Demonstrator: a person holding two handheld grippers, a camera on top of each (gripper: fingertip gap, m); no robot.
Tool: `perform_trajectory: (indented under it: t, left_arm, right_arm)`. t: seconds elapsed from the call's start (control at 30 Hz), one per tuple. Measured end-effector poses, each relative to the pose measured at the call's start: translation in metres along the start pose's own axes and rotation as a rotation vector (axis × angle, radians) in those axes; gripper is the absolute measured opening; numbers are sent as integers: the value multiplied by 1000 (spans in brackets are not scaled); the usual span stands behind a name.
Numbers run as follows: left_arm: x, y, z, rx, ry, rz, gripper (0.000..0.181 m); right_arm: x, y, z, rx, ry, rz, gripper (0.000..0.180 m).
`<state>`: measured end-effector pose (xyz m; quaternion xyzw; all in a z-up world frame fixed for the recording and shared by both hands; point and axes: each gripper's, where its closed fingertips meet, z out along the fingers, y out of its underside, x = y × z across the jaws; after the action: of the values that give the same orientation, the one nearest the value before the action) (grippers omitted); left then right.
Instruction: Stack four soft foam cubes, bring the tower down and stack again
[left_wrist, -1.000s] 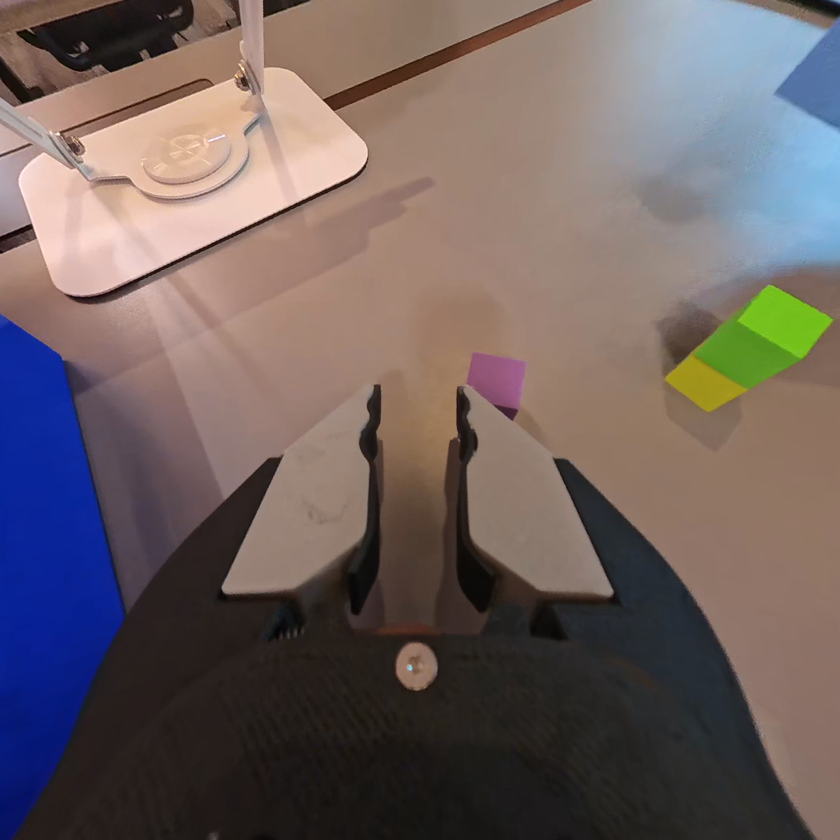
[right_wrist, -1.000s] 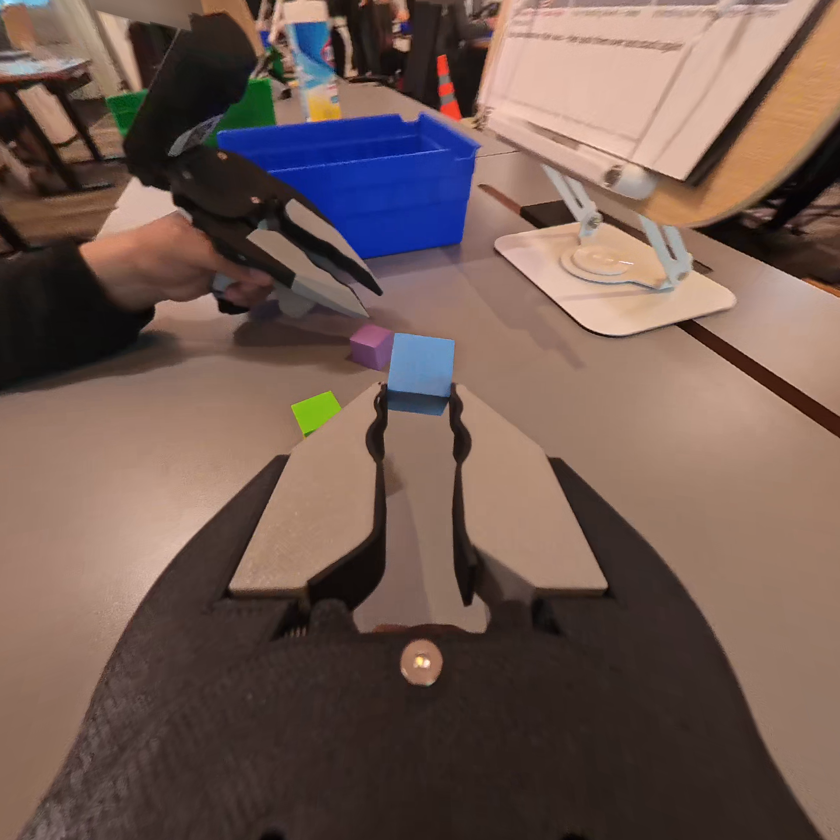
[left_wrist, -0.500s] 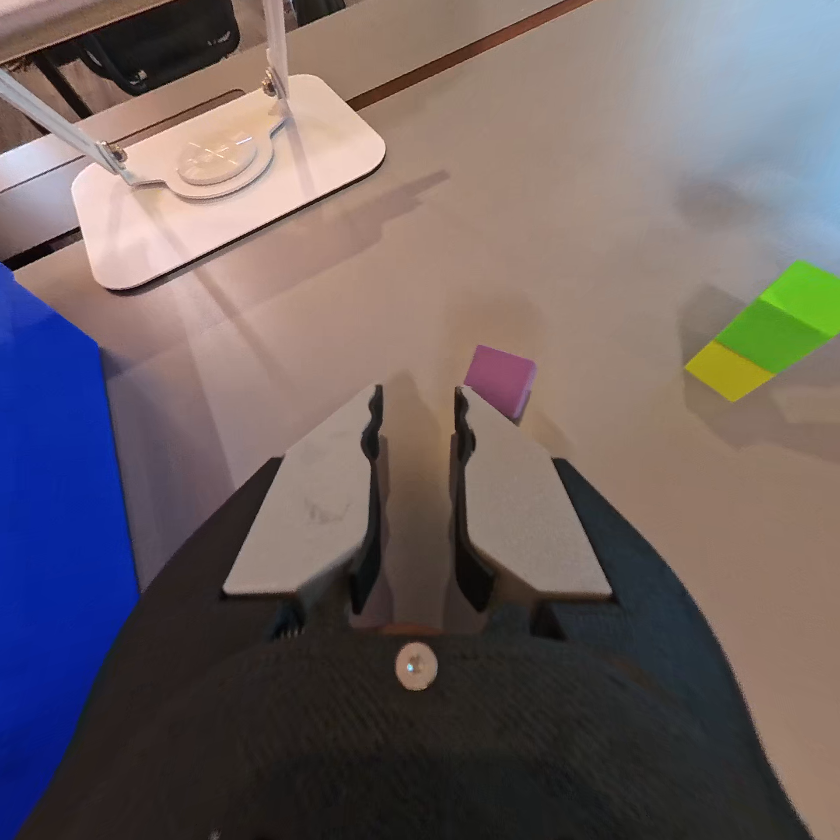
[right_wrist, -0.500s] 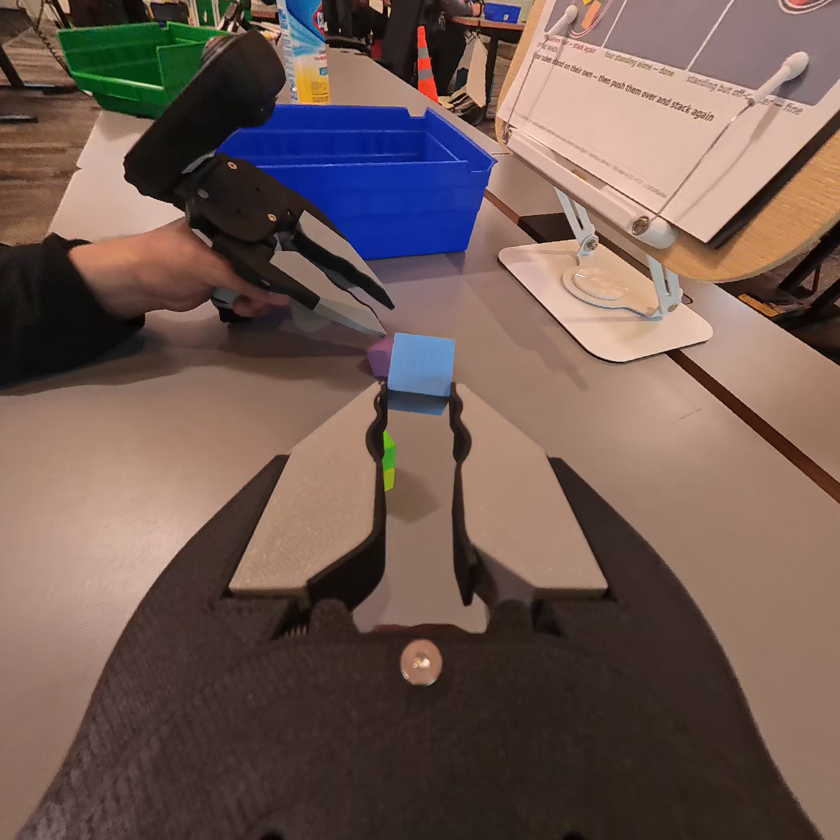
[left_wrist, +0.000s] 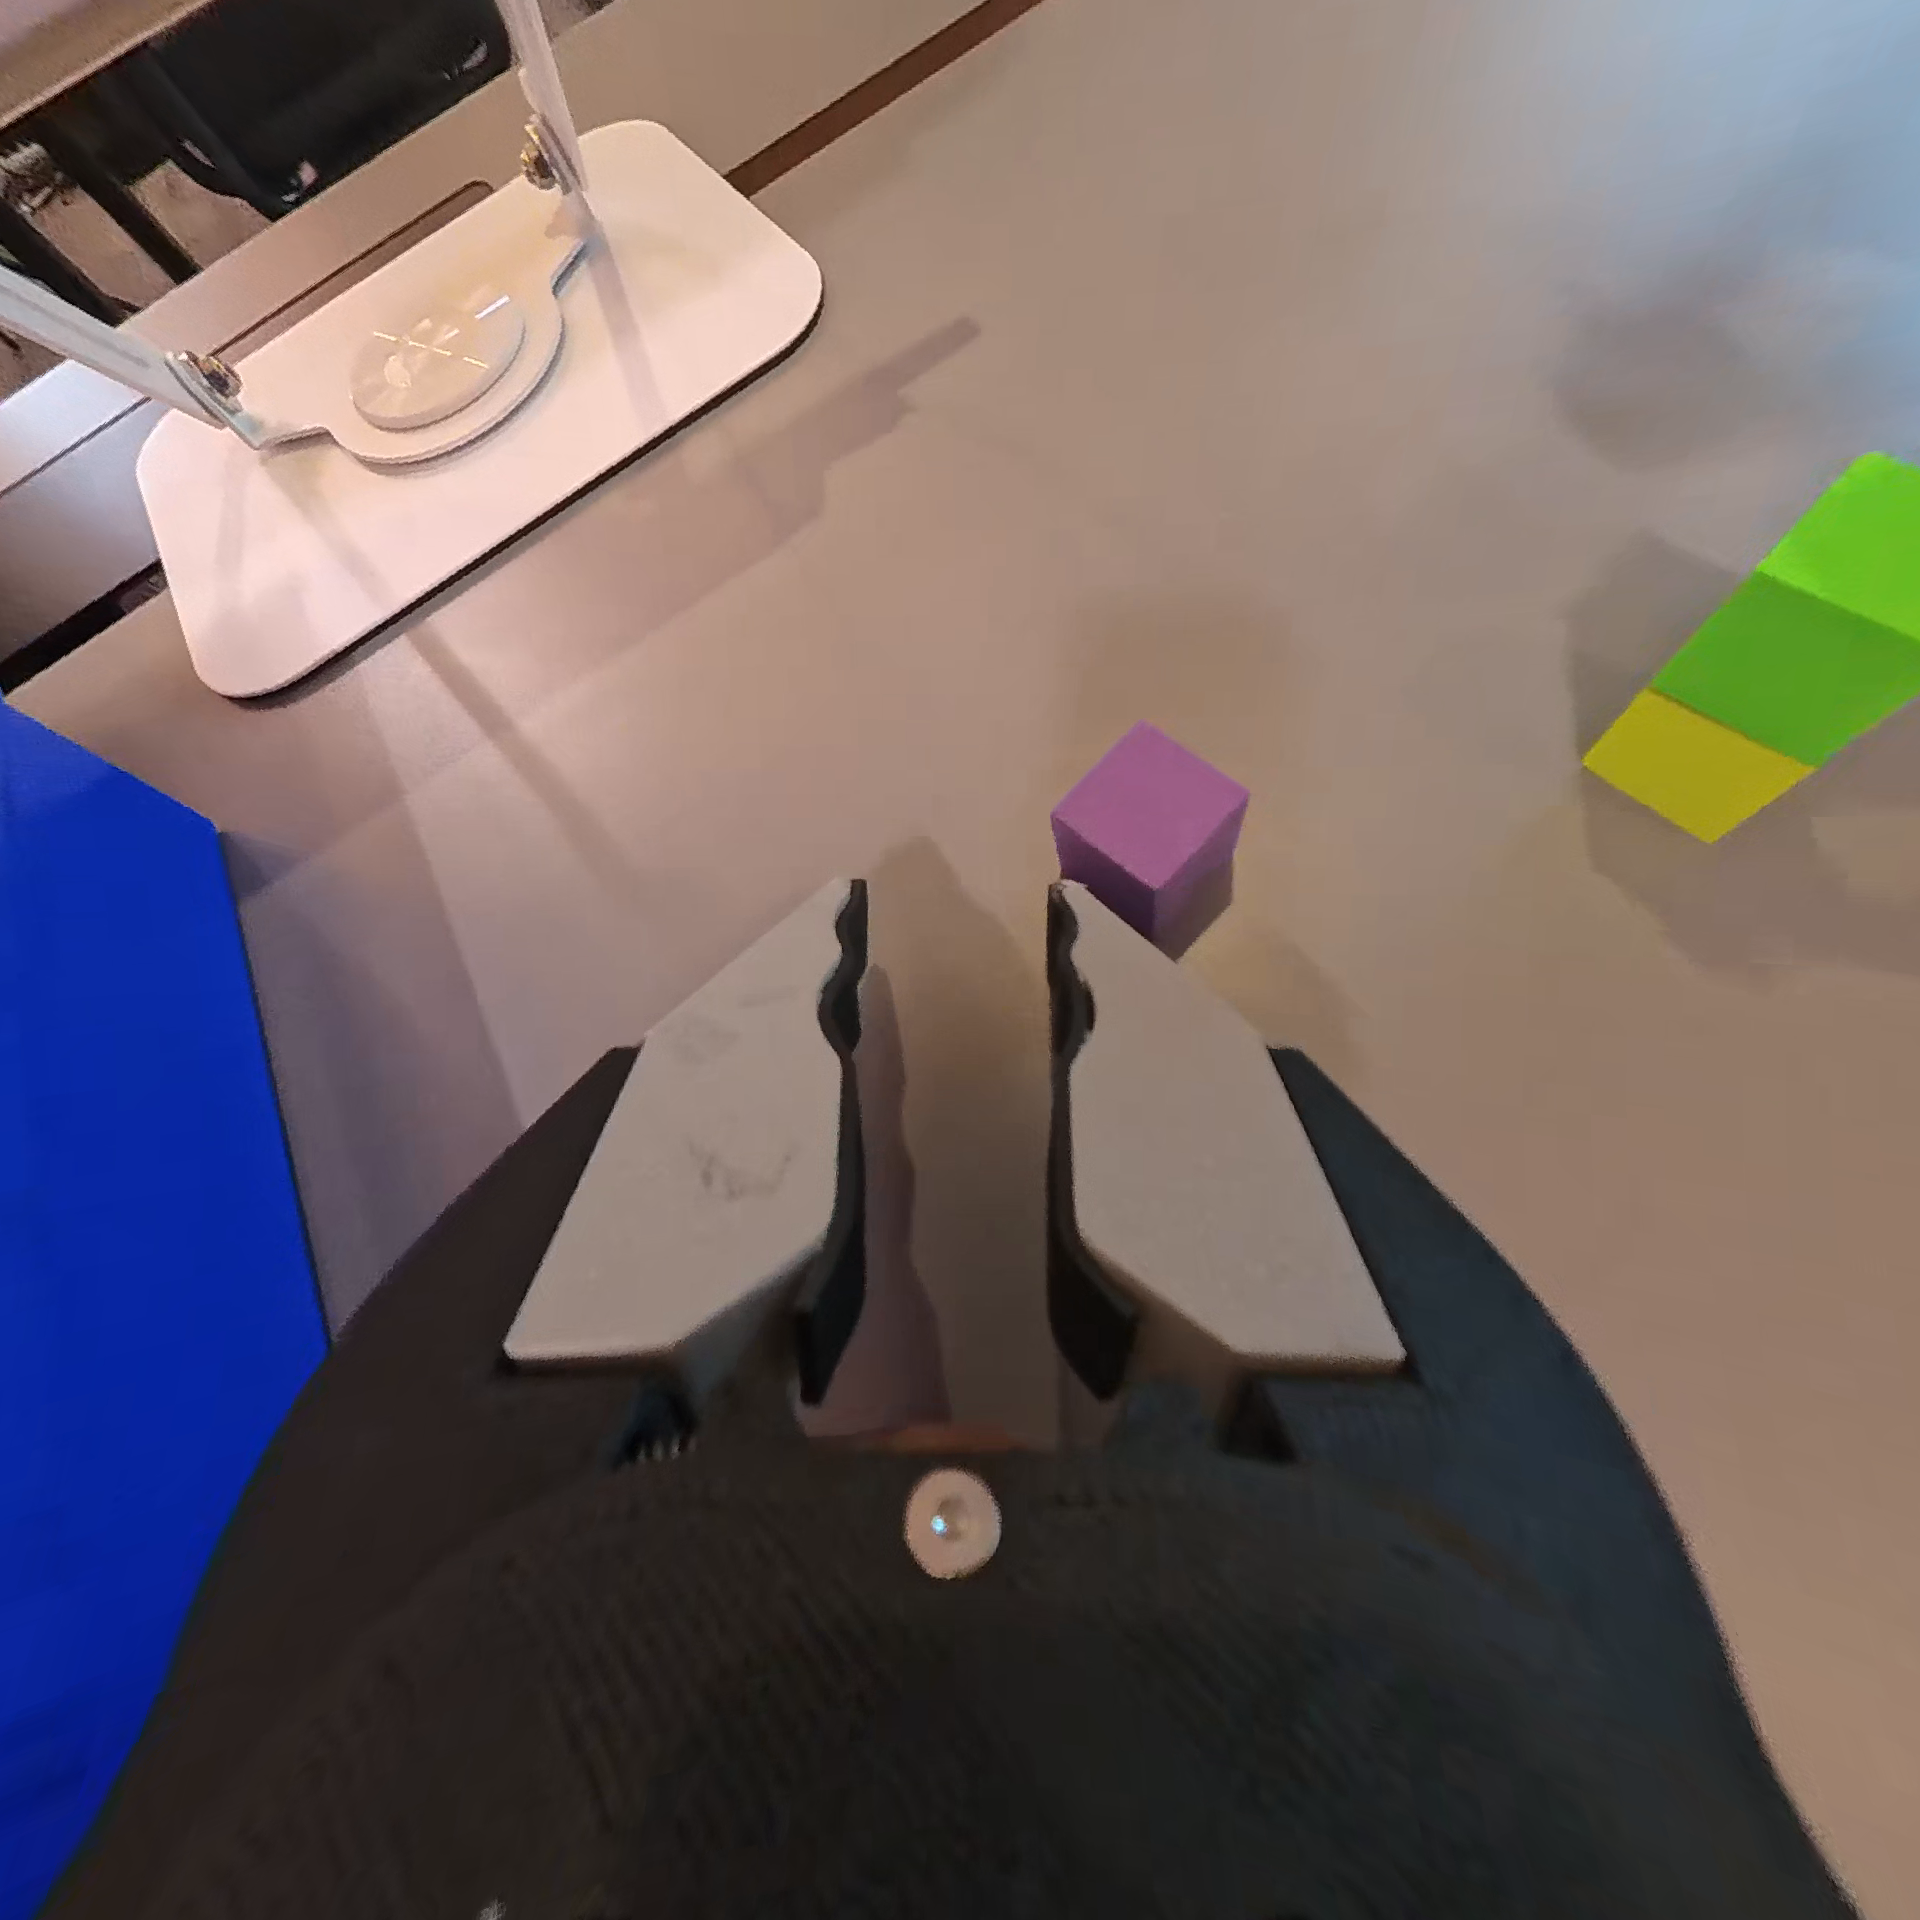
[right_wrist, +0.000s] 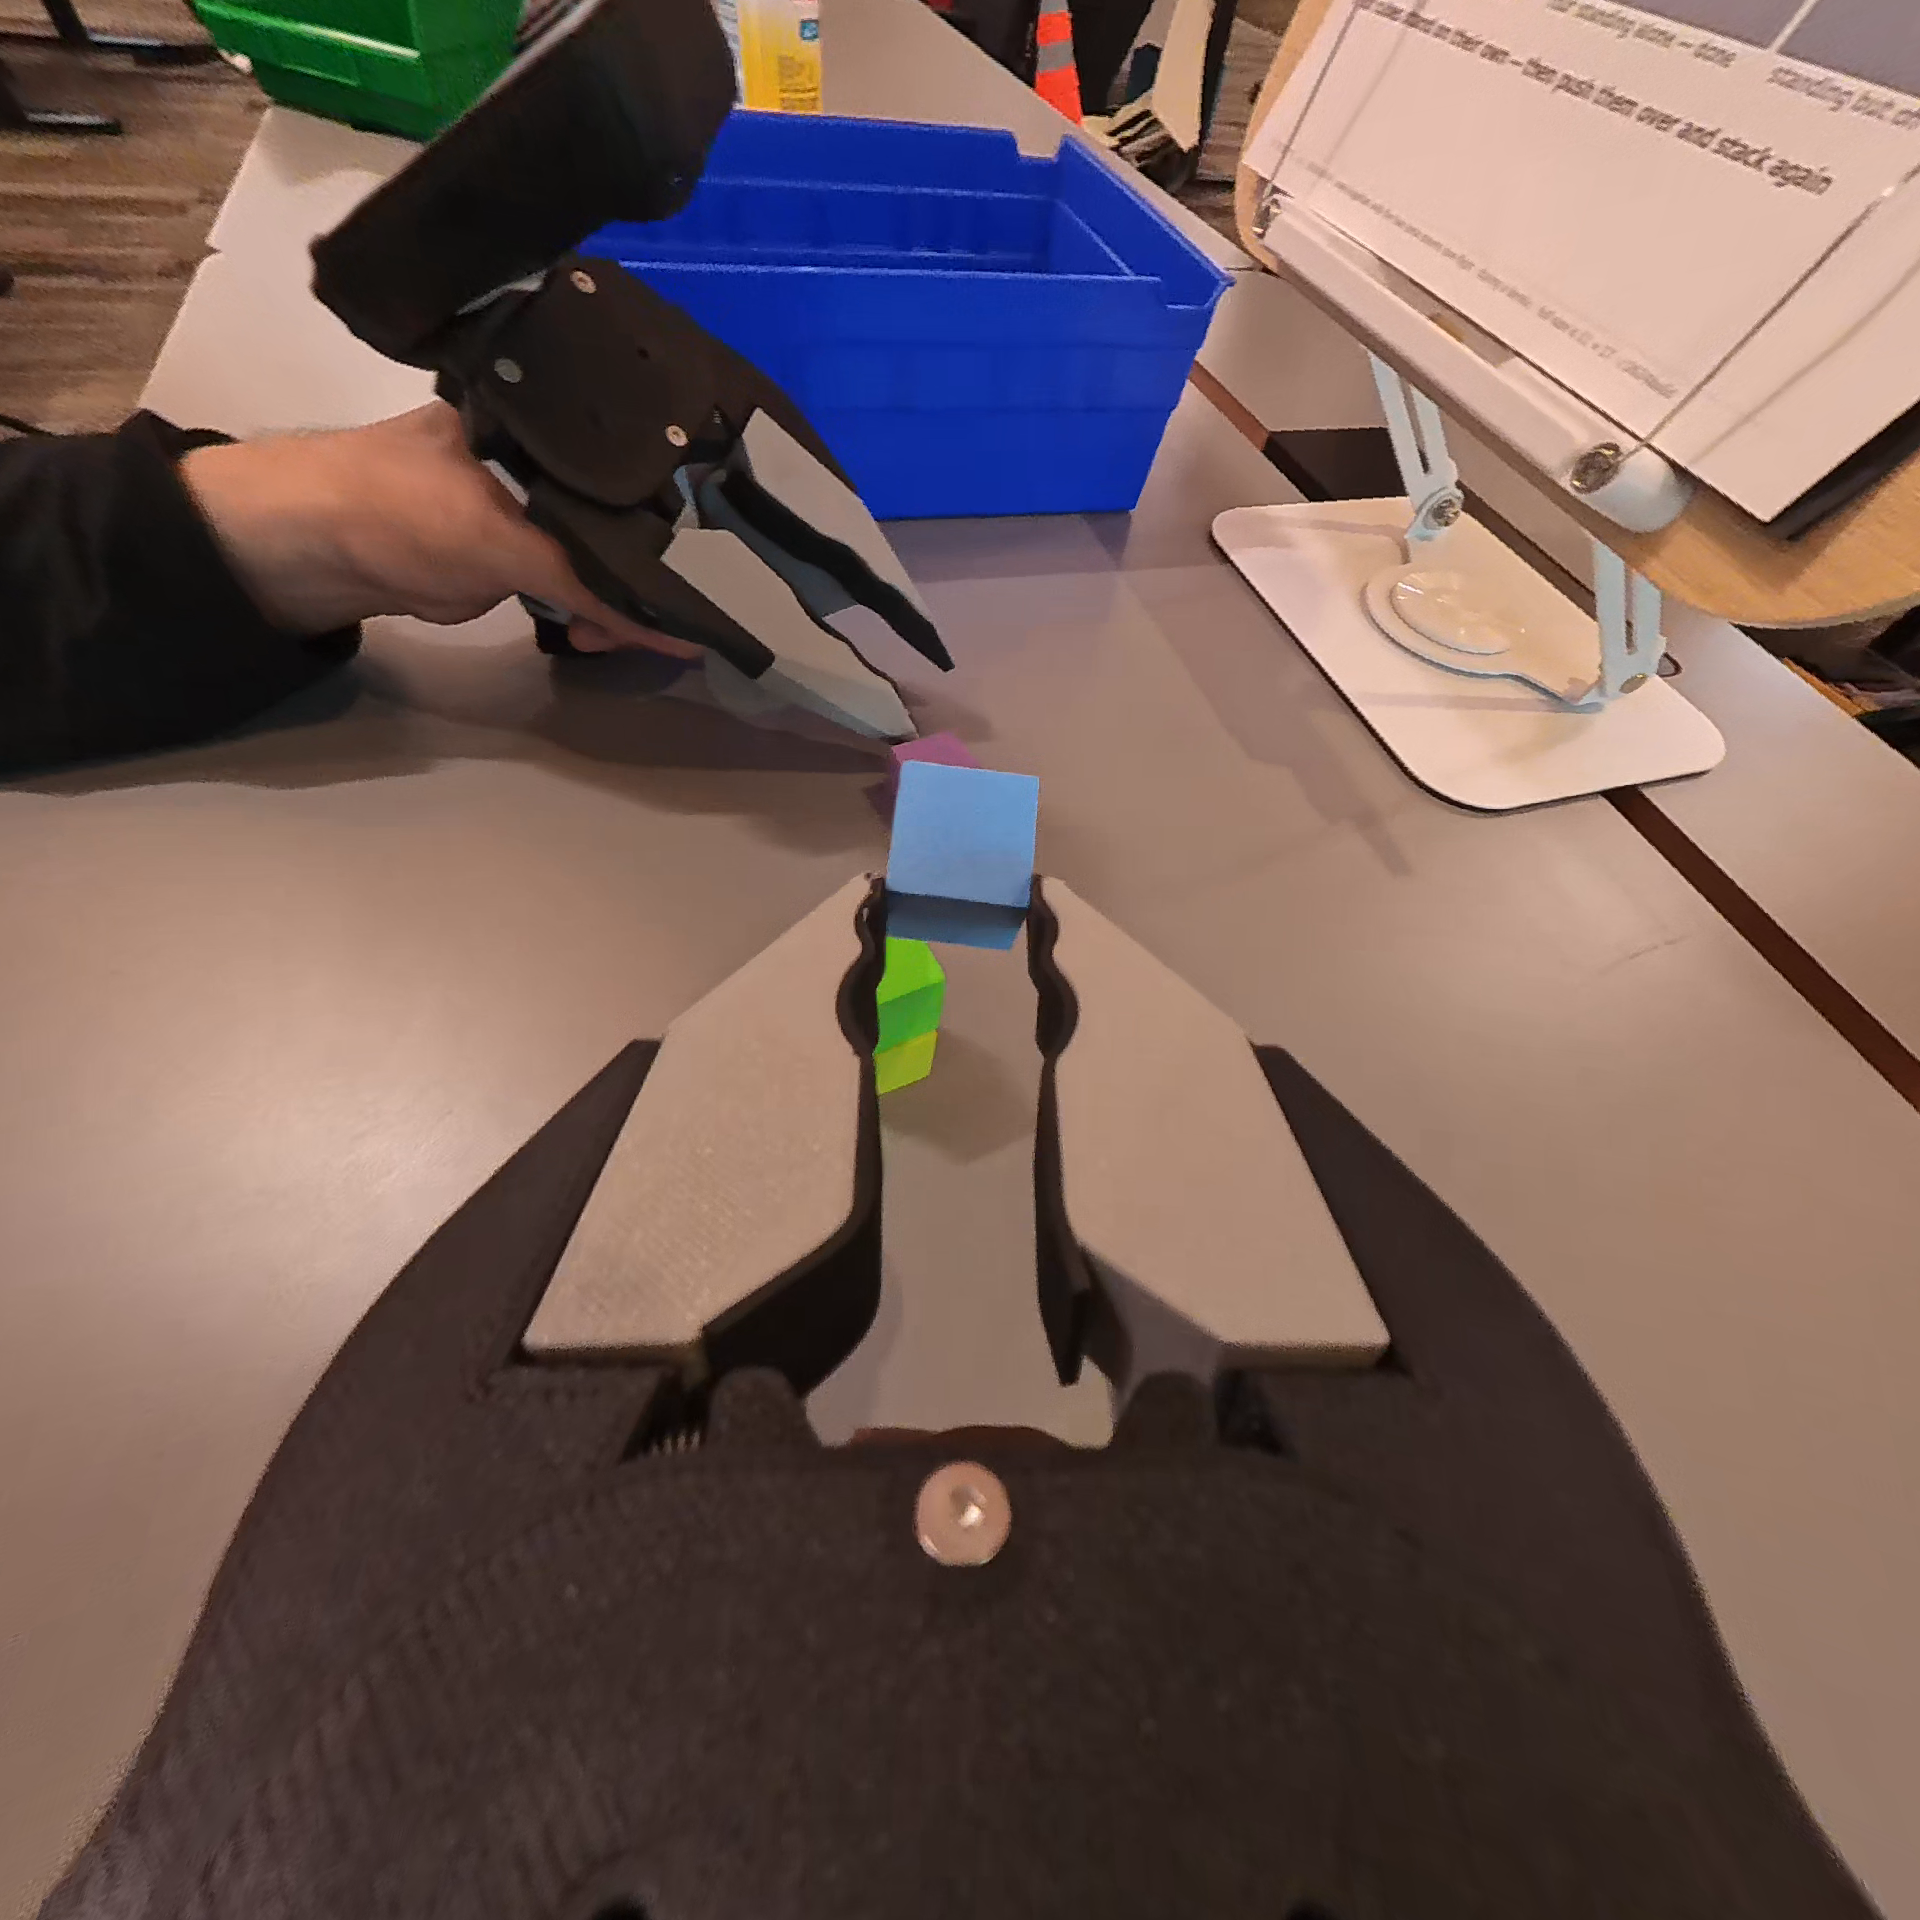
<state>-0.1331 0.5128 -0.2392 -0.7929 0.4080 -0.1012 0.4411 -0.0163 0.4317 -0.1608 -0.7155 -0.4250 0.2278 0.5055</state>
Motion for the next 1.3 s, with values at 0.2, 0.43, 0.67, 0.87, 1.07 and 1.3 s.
perform_trajectory:
  t: [0.2,0.43,0.67,0.87,1.07,1.3]
  left_arm:
    - [1,0,0,0,17,-9,34]
    - [3,1,1,-7,12,9,34]
    - [5,2,1,-15,25,16,36]
    - [10,4,2,-27,59,9,40]
    - [10,3,-2,-15,102,-7,40]
    - [16,5,-3,-16,142,5,42]
  right_arm:
    - [-8,1,-5,-14,-64,-15,24]
    - [-14,11,-2,-106,-127,-102,24]
    - [-24,10,5,-153,-365,-124,24]
    - [-22,21,15,-226,-459,-128,24]
    - [-24,21,17,-236,-489,-158,24]
    - [-22,28,21,-255,-485,-175,24]
